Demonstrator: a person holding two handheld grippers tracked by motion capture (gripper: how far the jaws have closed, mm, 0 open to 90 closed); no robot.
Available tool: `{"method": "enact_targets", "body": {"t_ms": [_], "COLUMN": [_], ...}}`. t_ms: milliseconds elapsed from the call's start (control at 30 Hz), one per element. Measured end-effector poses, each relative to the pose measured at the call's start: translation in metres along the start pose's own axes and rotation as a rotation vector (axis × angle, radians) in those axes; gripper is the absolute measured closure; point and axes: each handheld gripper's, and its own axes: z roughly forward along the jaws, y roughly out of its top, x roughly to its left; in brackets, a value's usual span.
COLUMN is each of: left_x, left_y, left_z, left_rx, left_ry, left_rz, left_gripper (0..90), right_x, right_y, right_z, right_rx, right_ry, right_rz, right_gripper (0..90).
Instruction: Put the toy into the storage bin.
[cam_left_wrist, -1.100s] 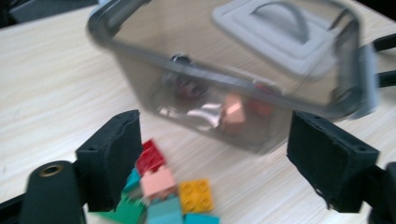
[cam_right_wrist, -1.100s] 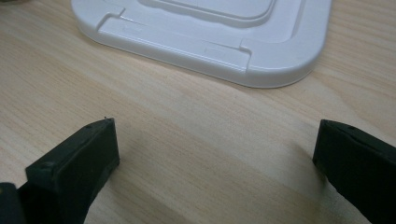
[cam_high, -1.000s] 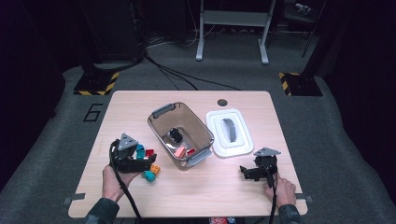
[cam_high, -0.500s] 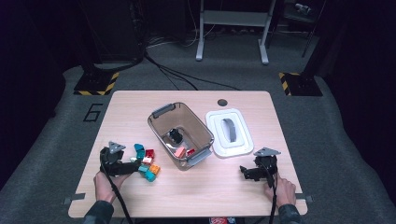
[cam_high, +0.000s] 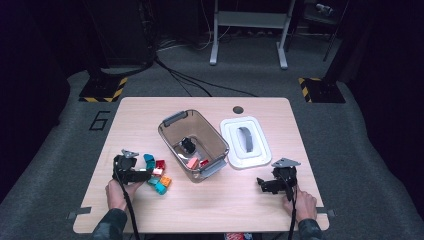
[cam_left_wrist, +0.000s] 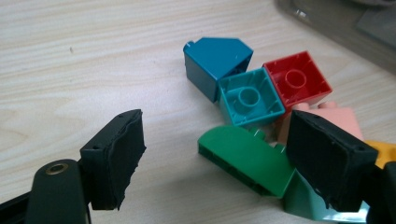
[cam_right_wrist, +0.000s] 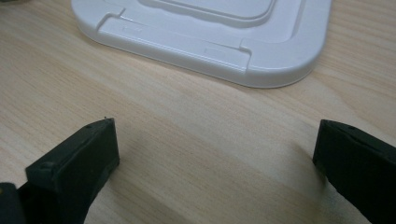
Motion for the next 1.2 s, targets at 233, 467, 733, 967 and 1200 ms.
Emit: {"method": "enact_targets", "body": {"t_ms": [233,467,733,967,1200], "left_x": [0.005,0.01,0.006,0.009,0.01], "left_y": [-0.003,-0.004,0.0,-0.002,-0.001], "left_z": [-0.007,-0.015,-0.004,-0.002,-0.003], "left_rx": [0.025,0.005,0.052,0.066,0.07], "left_ry": [-0.001,-0.014,-0.032,-0.041,-0.041], "left_rz": [0.012,-0.003,0.007,-0.006,0.004], "left_gripper": [26.7,28.5,46.2,64.0,66.6], "right_x": [0.0,0.0,0.0,0.0,0.0], "right_y": [0.0,0.0,0.0,0.0,0.0], "right_z": [0.0,0.0,0.0,0.0,0.0], "right_rx": [-0.001,0.001,-0.004,0.001,-0.001], "right_ry": [0.001,0.001,0.001,0.001,0.001], "right_rz": [-0.003,0.0,-0.006,0.0,-0.002], "right_gripper": [0.0,0.0,0.0,0.0,0.0]}}
